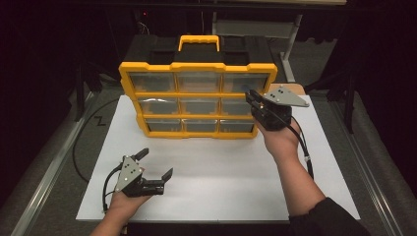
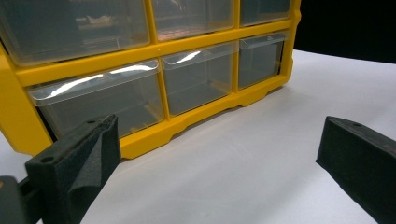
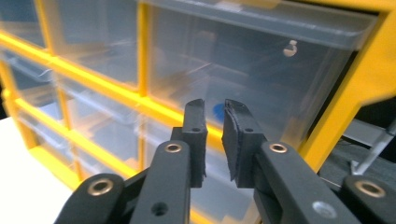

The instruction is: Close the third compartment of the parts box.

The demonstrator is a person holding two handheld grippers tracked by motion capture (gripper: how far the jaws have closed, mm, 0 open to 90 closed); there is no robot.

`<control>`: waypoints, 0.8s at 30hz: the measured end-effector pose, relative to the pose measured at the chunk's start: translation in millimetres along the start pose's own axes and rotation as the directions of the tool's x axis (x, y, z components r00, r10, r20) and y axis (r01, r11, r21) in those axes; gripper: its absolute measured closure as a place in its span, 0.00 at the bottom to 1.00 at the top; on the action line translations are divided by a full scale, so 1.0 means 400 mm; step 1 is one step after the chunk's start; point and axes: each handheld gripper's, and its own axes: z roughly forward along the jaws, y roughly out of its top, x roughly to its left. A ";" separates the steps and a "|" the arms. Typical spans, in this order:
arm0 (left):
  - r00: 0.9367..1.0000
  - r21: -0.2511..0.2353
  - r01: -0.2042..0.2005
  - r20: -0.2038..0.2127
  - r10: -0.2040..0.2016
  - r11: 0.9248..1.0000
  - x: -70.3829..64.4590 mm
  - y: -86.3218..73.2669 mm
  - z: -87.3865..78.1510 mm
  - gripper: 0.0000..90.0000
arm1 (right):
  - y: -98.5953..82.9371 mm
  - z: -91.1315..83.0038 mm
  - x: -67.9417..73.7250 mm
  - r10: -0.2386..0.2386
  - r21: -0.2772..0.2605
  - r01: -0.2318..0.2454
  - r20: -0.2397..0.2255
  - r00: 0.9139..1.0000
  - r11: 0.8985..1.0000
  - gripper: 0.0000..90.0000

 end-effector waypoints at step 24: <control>1.000 0.008 -0.002 -0.007 0.002 1.000 0.000 -0.002 0.004 0.00 | -0.174 -0.116 0.021 0.068 0.058 -0.060 -0.143 0.987 0.997 0.45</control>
